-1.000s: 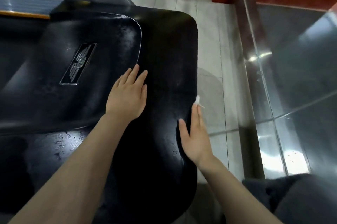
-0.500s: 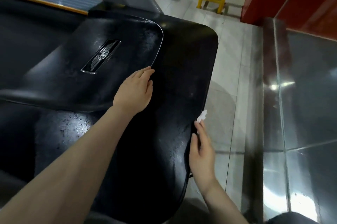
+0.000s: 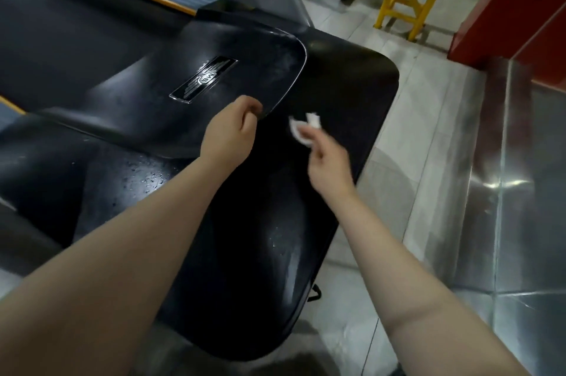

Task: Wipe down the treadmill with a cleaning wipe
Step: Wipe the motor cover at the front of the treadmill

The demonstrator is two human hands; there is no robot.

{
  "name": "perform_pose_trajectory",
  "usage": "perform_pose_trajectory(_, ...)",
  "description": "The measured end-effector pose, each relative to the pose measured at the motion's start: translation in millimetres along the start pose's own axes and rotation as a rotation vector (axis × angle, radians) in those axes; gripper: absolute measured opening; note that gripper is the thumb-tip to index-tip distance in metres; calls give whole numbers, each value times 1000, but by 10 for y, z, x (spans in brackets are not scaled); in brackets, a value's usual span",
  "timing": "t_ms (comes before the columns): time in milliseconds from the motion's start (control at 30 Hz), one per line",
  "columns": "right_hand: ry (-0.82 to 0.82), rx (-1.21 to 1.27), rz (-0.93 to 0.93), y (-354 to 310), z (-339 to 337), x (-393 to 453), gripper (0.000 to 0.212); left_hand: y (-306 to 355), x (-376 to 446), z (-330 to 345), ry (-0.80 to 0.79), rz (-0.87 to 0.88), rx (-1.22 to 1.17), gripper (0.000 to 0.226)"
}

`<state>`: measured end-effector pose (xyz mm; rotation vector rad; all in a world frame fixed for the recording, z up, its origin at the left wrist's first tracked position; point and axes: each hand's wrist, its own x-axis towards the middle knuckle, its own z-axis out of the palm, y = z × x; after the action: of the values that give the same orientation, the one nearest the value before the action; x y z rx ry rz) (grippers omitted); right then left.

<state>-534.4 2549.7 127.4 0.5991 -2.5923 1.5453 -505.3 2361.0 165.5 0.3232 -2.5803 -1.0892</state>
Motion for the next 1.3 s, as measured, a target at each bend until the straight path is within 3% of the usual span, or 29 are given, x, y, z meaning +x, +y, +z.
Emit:
perform_pose_trajectory(67, -111, -9, -179, -81, 201, -113, 51, 5, -31, -104, -15, -121, -167, 34)
perform_pose_trajectory(133, -38, -47, -158, -3, 155, -40, 50, -62, -141, -317, -66, -188, -168, 35)
perform_pose_trajectory(233, 15, -285, -133, 243, -50, 1, 37, -350, -495, -816, -114, -70, 144, 39)
perform_pose_trajectory(333, 24, -270, -34, 189, -137, -170, 35, -763, -901, -1380, -103, 93, 538, 39)
perform_pose_trajectory(400, -14, -245, -96, -34, -52, -349, 34, -1032, -1151, -1652, -139, 115, 744, 42)
perform_pose_trajectory(500, -248, -104, -421, -537, 401, -677, 39, -1338, -1429, -1908, -186, 69, 937, 45)
perform_pose_trajectory(633, -813, -58, -845, -1038, 1251, -1127, 40, -1577, -1598, -2005, -313, -3, 1178, 54)
perform_pose_trajectory(700, -994, -176, -1063, -1207, 1627, -1227, 29, -1597, -1629, -1979, -318, 2, 1209, 53)
perform_pose_trajectory(767, -966, -393, -1234, -1327, 1942, -1259, 29, -1616, -1656, -1947, -297, -5, 1228, 51)
perform_pose_trajectory(867, -1006, -785, -1330, -1511, 2127, -1203, 33, -1614, -1694, -1934, -262, -11, 1233, 51)
perform_pose_trajectory(1000, -1158, -878, -1467, -1506, 1899, -1364, 15, -1567, -1674, -1962, -284, -33, 1179, 55)
perform_pose_trajectory(1100, -1395, -1034, -1511, -1289, 1593, -1676, 39, -1547, -1673, -1970, -293, -44, 1186, 57)
perform_pose_trajectory(1167, -1438, -1050, -1536, -1275, 1599, -1764, 48, -1553, -1686, -1959, -278, -39, 1195, 53)
perform_pose_trajectory(1200, -1428, -1071, -1460, -1277, 1687, -1780, 45, -1555, -1684, -1960, -270, -39, 1194, 53)
perform_pose_trajectory(1300, -1201, -1240, -1472, -1472, 1808, -1673, 42, -1564, -1670, -1962, -267, -22, 1209, 57)
